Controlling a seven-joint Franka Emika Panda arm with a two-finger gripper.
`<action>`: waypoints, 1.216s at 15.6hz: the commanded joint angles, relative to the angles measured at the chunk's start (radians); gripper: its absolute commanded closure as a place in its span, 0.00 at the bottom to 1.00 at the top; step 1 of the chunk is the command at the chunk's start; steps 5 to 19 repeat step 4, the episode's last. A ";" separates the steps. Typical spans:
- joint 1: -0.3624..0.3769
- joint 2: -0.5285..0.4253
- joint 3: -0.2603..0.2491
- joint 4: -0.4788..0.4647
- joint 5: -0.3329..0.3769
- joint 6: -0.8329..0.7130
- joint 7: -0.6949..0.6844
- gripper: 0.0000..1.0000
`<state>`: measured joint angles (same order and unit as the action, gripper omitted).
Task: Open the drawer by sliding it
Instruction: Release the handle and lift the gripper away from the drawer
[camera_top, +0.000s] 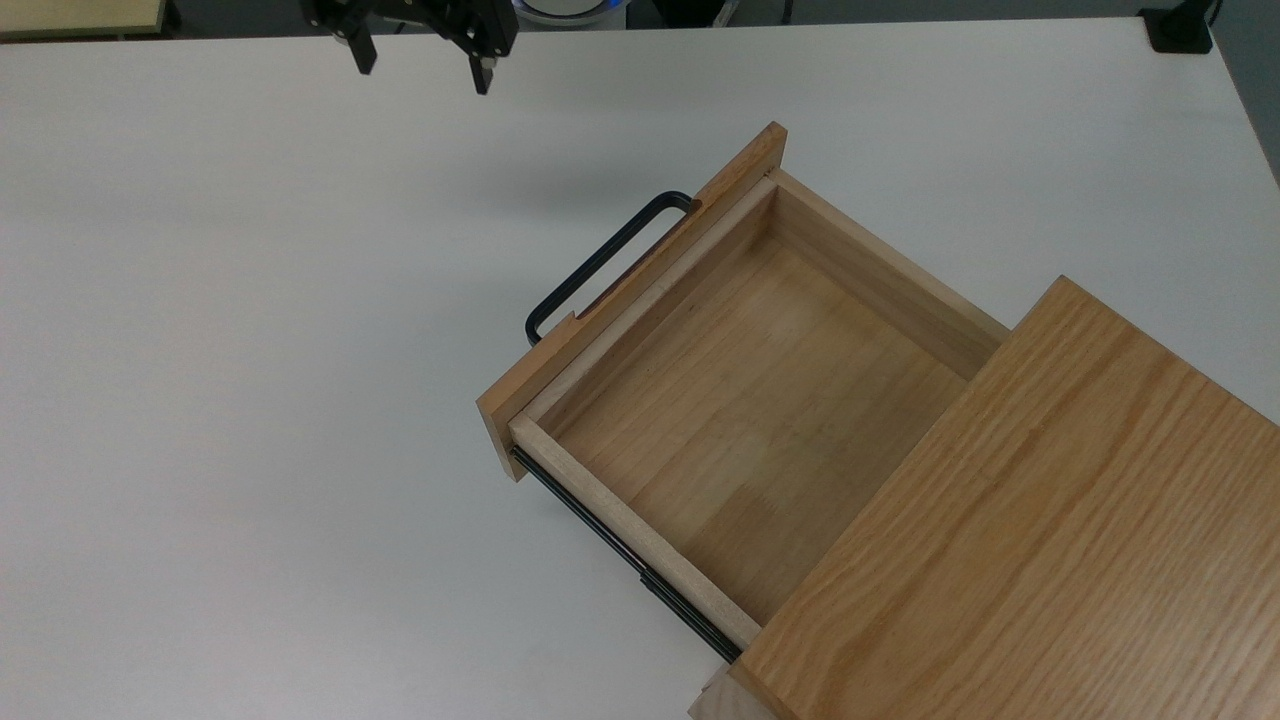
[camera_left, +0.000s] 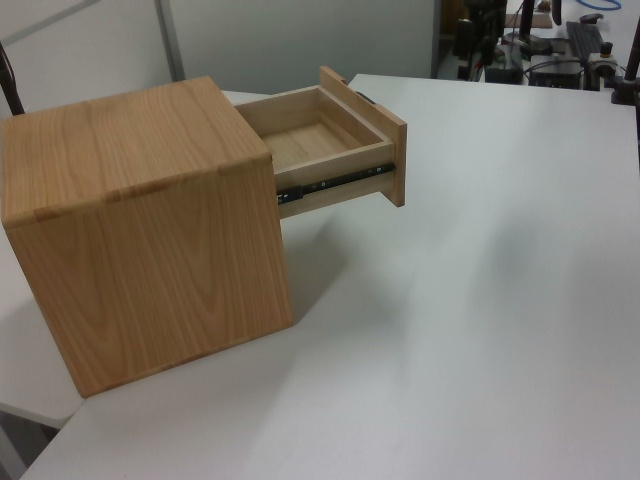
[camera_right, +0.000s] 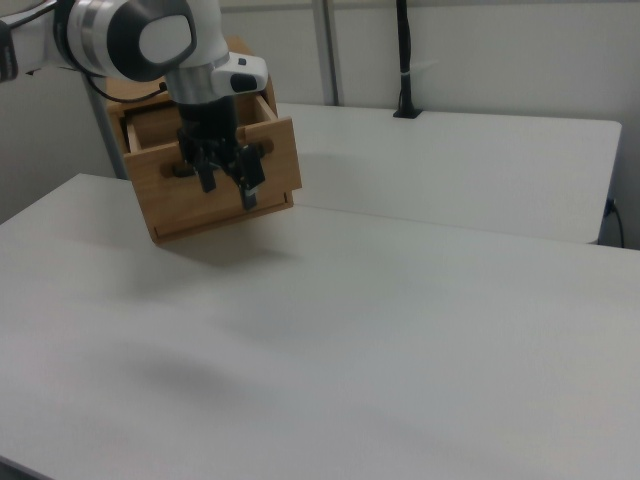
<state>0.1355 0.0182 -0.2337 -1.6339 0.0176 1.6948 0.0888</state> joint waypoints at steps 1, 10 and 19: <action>-0.010 -0.030 -0.004 -0.006 -0.039 -0.032 -0.044 0.00; -0.010 -0.027 -0.006 -0.006 -0.041 -0.050 -0.046 0.00; -0.010 -0.027 -0.006 -0.006 -0.041 -0.050 -0.046 0.00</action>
